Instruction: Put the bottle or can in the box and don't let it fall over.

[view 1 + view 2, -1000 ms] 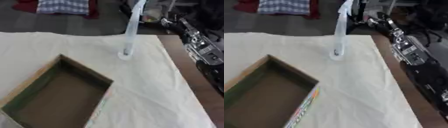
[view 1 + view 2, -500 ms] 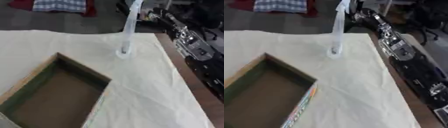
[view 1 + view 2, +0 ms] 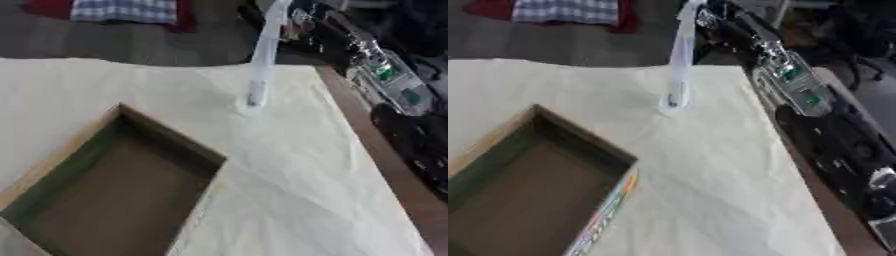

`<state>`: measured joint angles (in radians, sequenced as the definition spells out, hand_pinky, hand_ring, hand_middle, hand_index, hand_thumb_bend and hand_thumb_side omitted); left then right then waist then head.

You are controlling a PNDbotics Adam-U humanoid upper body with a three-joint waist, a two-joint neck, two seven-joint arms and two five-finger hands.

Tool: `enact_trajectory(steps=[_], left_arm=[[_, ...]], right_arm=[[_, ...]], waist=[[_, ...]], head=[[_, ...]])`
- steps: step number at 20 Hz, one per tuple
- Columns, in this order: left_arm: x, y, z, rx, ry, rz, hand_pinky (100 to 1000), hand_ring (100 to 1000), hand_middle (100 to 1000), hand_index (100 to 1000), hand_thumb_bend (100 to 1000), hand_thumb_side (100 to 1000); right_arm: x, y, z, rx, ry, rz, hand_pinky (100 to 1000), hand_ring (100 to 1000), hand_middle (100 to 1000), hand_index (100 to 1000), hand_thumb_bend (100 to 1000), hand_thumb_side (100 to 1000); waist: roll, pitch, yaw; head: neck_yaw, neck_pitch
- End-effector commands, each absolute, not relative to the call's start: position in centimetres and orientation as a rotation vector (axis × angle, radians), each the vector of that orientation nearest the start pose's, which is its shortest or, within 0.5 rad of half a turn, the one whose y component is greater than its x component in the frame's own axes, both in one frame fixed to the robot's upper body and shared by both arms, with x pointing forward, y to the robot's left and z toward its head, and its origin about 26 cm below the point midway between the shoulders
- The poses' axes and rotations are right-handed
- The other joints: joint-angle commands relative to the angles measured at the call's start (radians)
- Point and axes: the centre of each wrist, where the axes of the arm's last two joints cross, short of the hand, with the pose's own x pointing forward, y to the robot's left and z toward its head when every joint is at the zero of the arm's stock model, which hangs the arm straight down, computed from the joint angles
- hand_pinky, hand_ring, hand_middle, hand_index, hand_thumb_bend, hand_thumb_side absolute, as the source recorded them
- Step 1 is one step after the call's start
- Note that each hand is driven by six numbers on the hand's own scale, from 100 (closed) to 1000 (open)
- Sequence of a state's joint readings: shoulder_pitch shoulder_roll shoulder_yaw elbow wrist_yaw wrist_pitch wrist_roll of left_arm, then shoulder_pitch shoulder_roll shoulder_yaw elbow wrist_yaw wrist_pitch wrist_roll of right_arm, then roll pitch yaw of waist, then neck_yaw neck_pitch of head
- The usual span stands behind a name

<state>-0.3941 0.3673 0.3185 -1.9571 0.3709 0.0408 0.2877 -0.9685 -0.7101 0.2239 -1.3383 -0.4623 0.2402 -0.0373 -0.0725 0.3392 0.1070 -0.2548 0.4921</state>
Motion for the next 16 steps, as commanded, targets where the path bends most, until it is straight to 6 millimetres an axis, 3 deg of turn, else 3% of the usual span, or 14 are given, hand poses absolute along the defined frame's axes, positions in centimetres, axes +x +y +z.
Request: enact_trajectory(steps=[1,4,16], left_arm=[[29.8,33.8,25.6,0.161,-2.375,0.363,1000,1000,1000,737,468,553],[29.8,33.5,25.7,0.147,-2.379,0.368,1000,1000,1000,738,468,554],[29.8,33.4,25.7,0.137,-2.380,0.367,1000,1000,1000,738,466,556]], right_arm=[[41.4,-29.2,34.3,-0.172,-1.968,0.464,1000,1000,1000,982,100,523],[41.8,-29.4,33.9,-0.177,-1.948,0.475,1000,1000,1000,982,100,525],[43.2,-28.9,32.6,-0.160,-1.939,0.446,1000,1000,1000,999,100,524]], waist=[[0.002,-0.022,0.004],[0.003,-0.019,0.010],[0.010,-0.012,0.016]], head=[[-0.038,0.023],[-0.044,0.022],[0.034,-0.009]])
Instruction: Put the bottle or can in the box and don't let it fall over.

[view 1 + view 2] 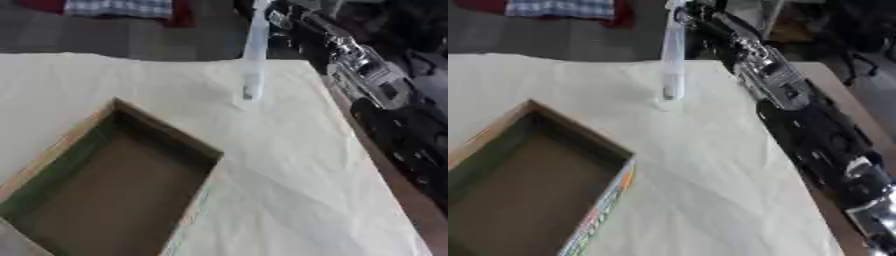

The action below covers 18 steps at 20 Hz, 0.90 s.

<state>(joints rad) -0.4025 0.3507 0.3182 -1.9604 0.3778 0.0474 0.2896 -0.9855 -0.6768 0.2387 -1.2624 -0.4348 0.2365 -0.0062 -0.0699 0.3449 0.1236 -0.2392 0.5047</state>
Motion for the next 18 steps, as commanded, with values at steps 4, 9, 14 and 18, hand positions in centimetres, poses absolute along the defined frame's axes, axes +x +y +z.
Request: enact_trajectory(steps=[4,9,14,18], left_arm=[[29.85,33.35,25.60,0.134,-2.378,0.361,1000,1000,1000,737,465,558],[29.90,33.33,25.46,0.128,-2.375,0.355,1000,1000,1000,737,464,559],[29.93,33.27,25.53,0.120,-2.379,0.355,1000,1000,1000,737,463,560],[29.98,33.09,25.63,0.109,-2.383,0.350,1000,1000,1000,737,462,561]], right_arm=[[43.15,-29.05,32.66,-0.206,-1.946,0.420,1000,1000,1000,995,100,527],[43.18,-29.37,32.45,-0.268,-1.937,0.396,1000,1000,1000,995,100,529],[43.20,-29.48,32.33,-0.284,-1.929,0.392,1000,1000,1000,995,100,504],[43.19,-29.74,32.34,-0.317,-1.928,0.376,1000,1000,1000,991,100,470]], waist=[[0.008,-0.013,0.000],[0.010,-0.009,0.006],[0.009,-0.001,0.015],[0.007,0.005,0.021]], head=[[0.027,-0.066],[0.021,-0.106],[0.012,-0.109],[0.000,-0.100]])
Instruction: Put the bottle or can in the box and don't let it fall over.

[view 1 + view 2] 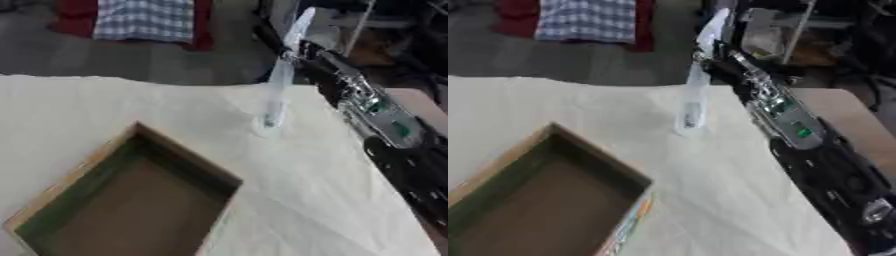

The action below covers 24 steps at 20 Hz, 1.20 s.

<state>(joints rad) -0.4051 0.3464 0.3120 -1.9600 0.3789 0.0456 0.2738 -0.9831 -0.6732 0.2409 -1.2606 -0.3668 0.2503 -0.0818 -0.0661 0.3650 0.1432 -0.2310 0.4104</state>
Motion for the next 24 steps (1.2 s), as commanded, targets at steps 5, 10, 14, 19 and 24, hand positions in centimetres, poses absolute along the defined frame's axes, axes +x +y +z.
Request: enact_trajectory(steps=[5,10,14,19,24], left_arm=[[30.0,32.9,25.8,0.096,-2.388,0.345,1000,1000,1000,736,461,563],[30.1,32.7,26.0,0.083,-2.393,0.338,1000,1000,1000,736,460,564],[30.1,32.5,26.1,0.071,-2.397,0.328,1000,1000,1000,735,459,565],[30.2,32.3,26.2,0.063,-2.400,0.318,1000,1000,1000,735,457,567],[30.2,32.2,26.4,0.055,-2.406,0.316,1000,1000,1000,735,456,567]], right_arm=[[43.2,-30.2,32.5,-0.361,-1.932,0.345,1000,1000,1000,984,100,470],[43.1,-30.4,32.9,-0.373,-1.936,0.321,1000,1000,1000,969,100,470],[43.1,-30.6,33.1,-0.366,-1.936,0.302,1000,1000,1000,960,100,470],[42.9,-30.6,33.3,-0.336,-1.936,0.291,1000,1000,1000,938,100,478],[42.9,-30.7,33.6,-0.315,-1.937,0.267,1000,1000,1000,931,100,484]], waist=[[-0.001,-0.008,0.013],[-0.006,0.000,0.025],[-0.011,0.006,0.035],[-0.015,0.011,0.042],[-0.017,0.016,0.049]], head=[[-0.025,-0.004],[-0.041,-0.008],[-0.049,-0.015],[-0.059,-0.016],[-0.071,-0.017]])
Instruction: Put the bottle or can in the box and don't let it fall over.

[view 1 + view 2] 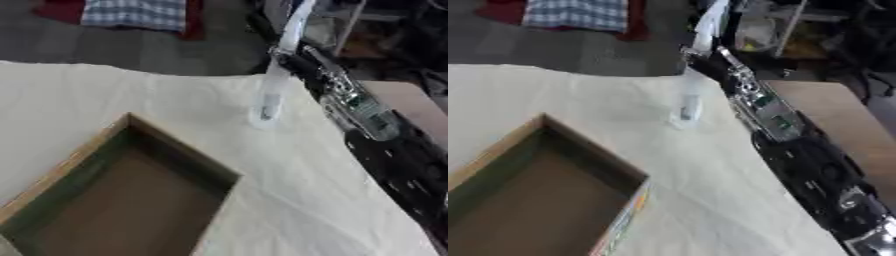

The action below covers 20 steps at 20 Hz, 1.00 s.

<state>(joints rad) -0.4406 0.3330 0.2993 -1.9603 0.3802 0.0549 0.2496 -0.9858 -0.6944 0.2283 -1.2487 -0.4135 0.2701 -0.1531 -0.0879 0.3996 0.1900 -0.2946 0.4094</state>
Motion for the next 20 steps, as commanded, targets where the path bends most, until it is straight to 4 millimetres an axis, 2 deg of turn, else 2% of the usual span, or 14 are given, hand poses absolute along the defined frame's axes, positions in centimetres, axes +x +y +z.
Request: enact_trajectory(steps=[1,17,20], left_arm=[[30.21,32.15,26.42,0.054,-2.406,0.316,1000,1000,1000,735,456,568],[30.27,31.64,26.89,0.023,-2.422,0.306,1000,1000,1000,734,453,570],[30.28,31.58,26.94,0.019,-2.423,0.304,1000,1000,1000,734,453,571]], right_arm=[[42.86,-30.71,33.58,-0.311,-1.938,0.263,998,1000,1000,929,100,484],[43.13,-30.87,33.44,-0.217,-1.936,0.175,990,1000,1000,896,100,472],[43.24,-30.89,33.23,-0.215,-1.927,0.154,989,1000,1000,863,100,470]], waist=[[0.004,-0.017,0.003],[-0.004,0.001,0.027],[-0.005,0.004,0.029]], head=[[-0.008,-0.016],[-0.030,-0.028],[-0.031,-0.027]])
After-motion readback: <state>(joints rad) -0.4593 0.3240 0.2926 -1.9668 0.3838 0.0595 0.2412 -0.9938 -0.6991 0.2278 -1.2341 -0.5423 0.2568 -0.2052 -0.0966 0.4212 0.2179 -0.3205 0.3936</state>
